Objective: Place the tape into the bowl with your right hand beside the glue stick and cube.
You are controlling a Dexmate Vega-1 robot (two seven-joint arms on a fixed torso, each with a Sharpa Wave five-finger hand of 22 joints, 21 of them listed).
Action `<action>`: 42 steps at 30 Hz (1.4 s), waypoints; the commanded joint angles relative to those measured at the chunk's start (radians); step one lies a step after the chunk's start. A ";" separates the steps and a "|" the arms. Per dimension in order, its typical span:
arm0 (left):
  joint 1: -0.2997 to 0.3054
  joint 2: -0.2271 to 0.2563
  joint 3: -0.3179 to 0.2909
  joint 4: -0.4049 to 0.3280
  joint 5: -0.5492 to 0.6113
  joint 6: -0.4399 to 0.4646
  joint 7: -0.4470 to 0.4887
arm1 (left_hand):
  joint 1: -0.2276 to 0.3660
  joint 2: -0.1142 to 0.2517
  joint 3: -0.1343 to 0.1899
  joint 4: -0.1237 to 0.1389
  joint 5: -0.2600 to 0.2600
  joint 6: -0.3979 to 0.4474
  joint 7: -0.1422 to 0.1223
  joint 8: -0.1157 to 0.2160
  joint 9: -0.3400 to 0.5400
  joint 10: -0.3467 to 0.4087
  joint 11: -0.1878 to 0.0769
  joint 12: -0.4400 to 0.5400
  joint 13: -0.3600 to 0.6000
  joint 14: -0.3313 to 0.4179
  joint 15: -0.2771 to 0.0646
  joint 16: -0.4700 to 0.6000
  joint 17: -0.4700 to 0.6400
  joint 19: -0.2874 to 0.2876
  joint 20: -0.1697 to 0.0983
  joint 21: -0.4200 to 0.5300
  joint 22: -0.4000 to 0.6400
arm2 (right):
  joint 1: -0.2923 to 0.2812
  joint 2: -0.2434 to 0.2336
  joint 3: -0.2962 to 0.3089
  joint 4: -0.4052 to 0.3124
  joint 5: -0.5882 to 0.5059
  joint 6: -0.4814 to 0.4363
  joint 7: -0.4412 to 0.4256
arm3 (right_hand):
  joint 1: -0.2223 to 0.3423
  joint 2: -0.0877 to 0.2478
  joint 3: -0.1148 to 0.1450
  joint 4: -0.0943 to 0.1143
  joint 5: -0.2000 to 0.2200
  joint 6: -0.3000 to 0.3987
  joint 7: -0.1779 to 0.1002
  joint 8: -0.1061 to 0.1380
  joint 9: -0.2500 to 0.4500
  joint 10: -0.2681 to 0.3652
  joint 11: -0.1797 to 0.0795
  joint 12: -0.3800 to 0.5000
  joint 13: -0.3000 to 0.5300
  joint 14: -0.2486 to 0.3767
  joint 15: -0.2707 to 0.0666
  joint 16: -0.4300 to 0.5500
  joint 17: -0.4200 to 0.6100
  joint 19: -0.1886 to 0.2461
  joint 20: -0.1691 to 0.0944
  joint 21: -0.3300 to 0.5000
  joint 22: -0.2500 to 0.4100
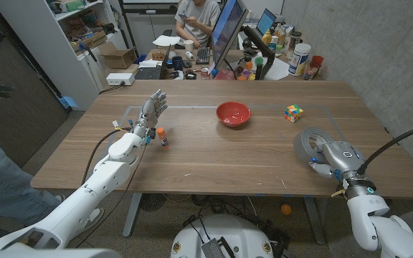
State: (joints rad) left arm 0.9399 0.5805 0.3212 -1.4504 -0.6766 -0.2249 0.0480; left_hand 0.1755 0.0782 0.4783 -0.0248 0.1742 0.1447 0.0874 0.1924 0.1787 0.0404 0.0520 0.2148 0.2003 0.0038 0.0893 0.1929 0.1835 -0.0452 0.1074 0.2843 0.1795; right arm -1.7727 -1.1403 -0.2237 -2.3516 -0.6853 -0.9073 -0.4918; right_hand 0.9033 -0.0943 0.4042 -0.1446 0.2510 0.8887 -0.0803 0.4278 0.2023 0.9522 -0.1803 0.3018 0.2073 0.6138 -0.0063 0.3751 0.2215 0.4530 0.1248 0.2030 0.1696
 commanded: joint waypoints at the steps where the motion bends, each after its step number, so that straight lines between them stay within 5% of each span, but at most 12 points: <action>1: 0.014 0.012 -0.015 -0.003 -0.007 -0.005 -0.003 | -0.008 -0.002 0.001 -0.007 0.006 0.008 0.003 0.000 0.005 0.001 0.003 0.002 0.001 -0.003 0.002 0.000 0.005 0.006 -0.001 -0.006 0.001 | 0.006 -0.025 0.005 -0.029 -0.037 -0.006 0.003 | 0.127 0.135 -0.004 0.001 -0.003 0.173 -0.104 0.001 0.004 0.038 -0.037 -0.004 0.002 0.053 -0.091 0.007 0.003 0.008 -0.008 0.002 0.004; 42: 0.084 0.057 -0.072 -0.039 -0.039 -0.024 -0.006 | -0.009 0.000 0.003 -0.012 0.006 0.009 0.002 -0.001 0.005 0.000 0.003 0.001 0.001 -0.003 0.002 0.000 0.004 0.007 0.001 -0.019 0.001 | 0.181 0.009 -0.127 -0.038 -0.172 0.056 0.095 | 0.138 0.146 -0.034 0.006 -0.007 0.175 -0.104 -0.004 0.004 0.047 -0.036 -0.024 0.006 0.066 -0.098 -0.006 -0.009 0.022 -0.005 0.001 0.004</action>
State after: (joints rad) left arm 1.0072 0.6299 0.2626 -1.4854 -0.7073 -0.2419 0.0417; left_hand 0.1755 0.0782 0.4771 -0.0318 0.1742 0.1446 0.0874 0.1924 0.1787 0.0403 0.0520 0.2148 0.2003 0.0039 0.0892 0.1929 0.1835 -0.0452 0.1074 0.2660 0.1792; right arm -1.6354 -1.1442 -0.3247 -2.3939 -0.8304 -0.8819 -0.4227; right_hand 0.9019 -0.0928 0.3763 -0.1391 0.2381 0.9062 -0.0734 0.4170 0.2025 0.9687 -0.1855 0.2786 0.2119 0.6698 -0.0626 0.3733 0.2137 0.4673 0.1179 0.2030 0.1697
